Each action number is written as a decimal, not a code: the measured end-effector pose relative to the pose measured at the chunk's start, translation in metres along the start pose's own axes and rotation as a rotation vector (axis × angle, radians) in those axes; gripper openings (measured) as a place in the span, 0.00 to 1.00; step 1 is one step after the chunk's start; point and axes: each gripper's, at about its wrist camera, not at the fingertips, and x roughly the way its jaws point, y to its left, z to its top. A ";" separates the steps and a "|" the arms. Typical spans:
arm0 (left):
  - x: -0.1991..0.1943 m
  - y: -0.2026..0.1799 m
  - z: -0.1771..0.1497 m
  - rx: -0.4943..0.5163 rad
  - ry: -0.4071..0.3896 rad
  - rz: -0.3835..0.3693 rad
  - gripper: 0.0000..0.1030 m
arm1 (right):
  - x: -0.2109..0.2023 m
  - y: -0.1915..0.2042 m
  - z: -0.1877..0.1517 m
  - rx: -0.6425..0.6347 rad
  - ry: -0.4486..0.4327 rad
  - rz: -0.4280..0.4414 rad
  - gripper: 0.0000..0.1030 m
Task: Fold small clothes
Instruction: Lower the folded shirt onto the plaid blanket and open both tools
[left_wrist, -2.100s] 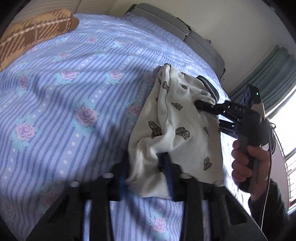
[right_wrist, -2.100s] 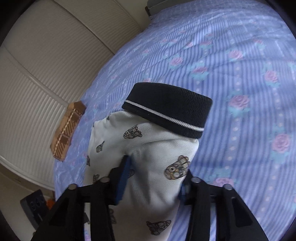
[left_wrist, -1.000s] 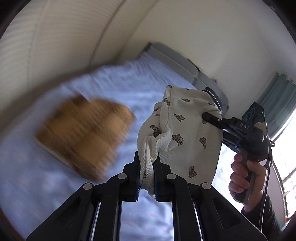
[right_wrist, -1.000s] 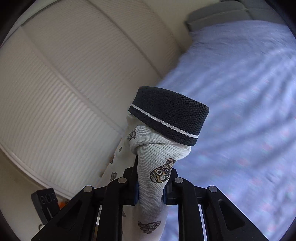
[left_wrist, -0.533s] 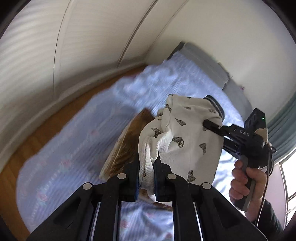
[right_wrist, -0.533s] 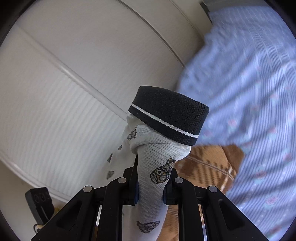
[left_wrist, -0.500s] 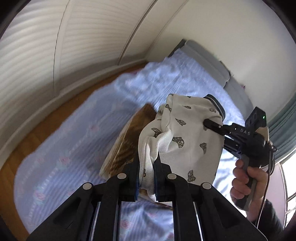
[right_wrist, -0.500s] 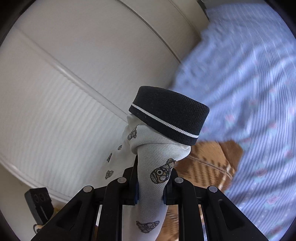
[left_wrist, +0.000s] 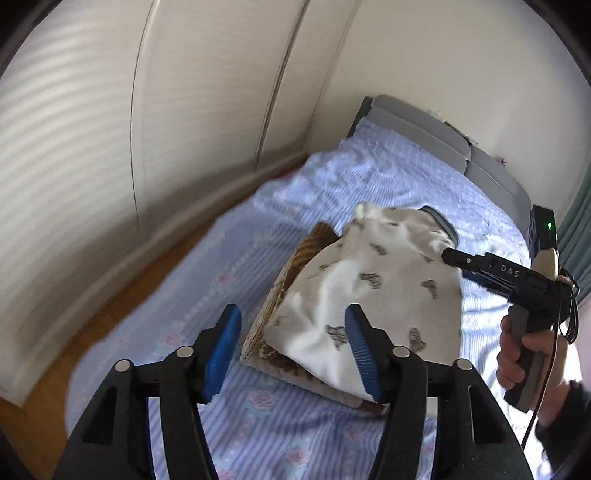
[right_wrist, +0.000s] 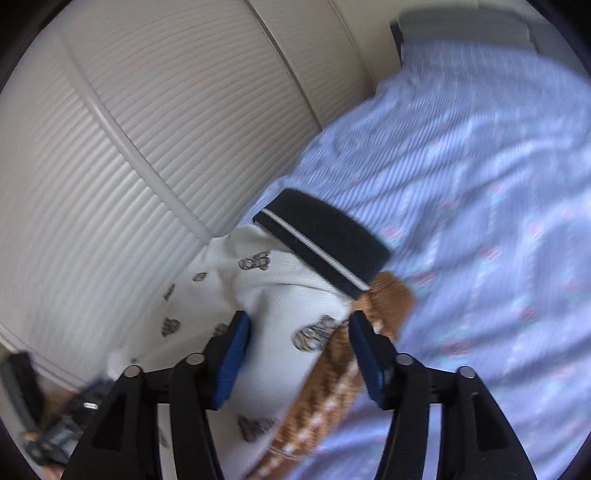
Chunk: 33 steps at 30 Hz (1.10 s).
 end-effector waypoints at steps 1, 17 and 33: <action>-0.007 -0.005 -0.002 0.021 -0.019 0.009 0.60 | -0.008 0.001 -0.001 -0.023 -0.029 -0.019 0.61; 0.029 -0.058 -0.029 0.106 -0.030 -0.008 0.80 | 0.010 0.025 0.012 -0.288 -0.065 0.121 0.83; -0.006 -0.063 -0.027 0.060 -0.046 0.036 0.82 | -0.009 0.027 -0.003 -0.311 -0.050 0.061 0.83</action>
